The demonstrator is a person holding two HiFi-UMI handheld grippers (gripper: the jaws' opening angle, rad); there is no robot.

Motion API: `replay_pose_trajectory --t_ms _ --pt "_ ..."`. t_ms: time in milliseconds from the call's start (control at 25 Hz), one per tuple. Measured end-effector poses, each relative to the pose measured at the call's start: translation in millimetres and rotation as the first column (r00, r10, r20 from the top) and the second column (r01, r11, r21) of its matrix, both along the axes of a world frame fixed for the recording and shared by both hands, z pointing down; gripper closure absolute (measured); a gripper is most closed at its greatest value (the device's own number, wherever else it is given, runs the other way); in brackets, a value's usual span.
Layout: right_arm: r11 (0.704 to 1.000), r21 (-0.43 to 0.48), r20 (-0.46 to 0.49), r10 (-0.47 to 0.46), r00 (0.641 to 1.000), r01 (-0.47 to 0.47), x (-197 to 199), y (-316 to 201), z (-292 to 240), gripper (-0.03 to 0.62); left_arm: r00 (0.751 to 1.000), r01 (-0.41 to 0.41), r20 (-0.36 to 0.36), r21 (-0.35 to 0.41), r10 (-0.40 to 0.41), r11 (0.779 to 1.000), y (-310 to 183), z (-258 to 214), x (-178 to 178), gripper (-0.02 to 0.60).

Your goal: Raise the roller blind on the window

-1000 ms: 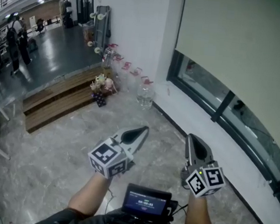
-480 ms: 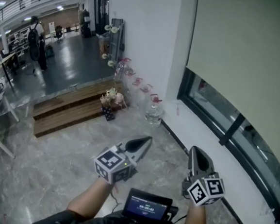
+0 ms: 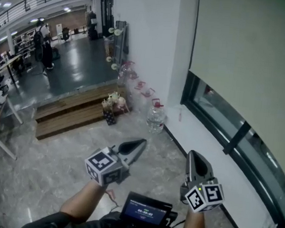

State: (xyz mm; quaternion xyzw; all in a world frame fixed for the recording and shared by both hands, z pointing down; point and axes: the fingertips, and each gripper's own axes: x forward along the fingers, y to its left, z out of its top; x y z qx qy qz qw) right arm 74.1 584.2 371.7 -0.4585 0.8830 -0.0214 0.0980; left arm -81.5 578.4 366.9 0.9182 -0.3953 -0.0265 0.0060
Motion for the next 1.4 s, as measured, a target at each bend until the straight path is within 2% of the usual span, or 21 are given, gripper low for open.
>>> replay_pose_trajectory --t_ms 160,360,520,720,880,1160,1400 --pt "1.000 -0.015 0.000 -0.020 1.000 0.020 11 -18 5 0.582 0.999 0.036 -0.004 -0.024 -0.036 0.999 -19 7 7 0.586" --pt "0.999 -0.010 0.019 -0.050 0.999 0.050 11 -31 5 0.582 1.000 0.010 0.010 -0.002 -0.010 1.000 -34 14 15 0.586" --pt "1.000 -0.017 0.032 0.013 0.999 -0.012 25 -51 8 0.582 1.000 -0.023 -0.011 -0.051 0.023 0.998 -50 19 27 0.586" --pt "0.999 -0.039 0.021 0.038 0.999 -0.037 26 -84 11 0.582 0.998 -0.051 -0.050 -0.073 0.047 0.996 -84 27 28 0.586" --pt "0.997 -0.044 -0.005 0.061 0.998 -0.061 21 -116 9 0.582 0.992 -0.087 -0.097 -0.064 0.081 0.994 -119 20 20 0.586" --pt "0.996 -0.054 -0.004 0.077 0.997 -0.077 5 -172 3 0.582 0.994 -0.084 -0.069 -0.034 0.081 0.996 -176 14 -1 0.586" --pt "0.993 -0.073 -0.027 0.087 0.996 -0.088 -18 -206 4 0.582 0.994 -0.066 -0.089 -0.039 0.062 0.997 -215 17 -31 0.586"
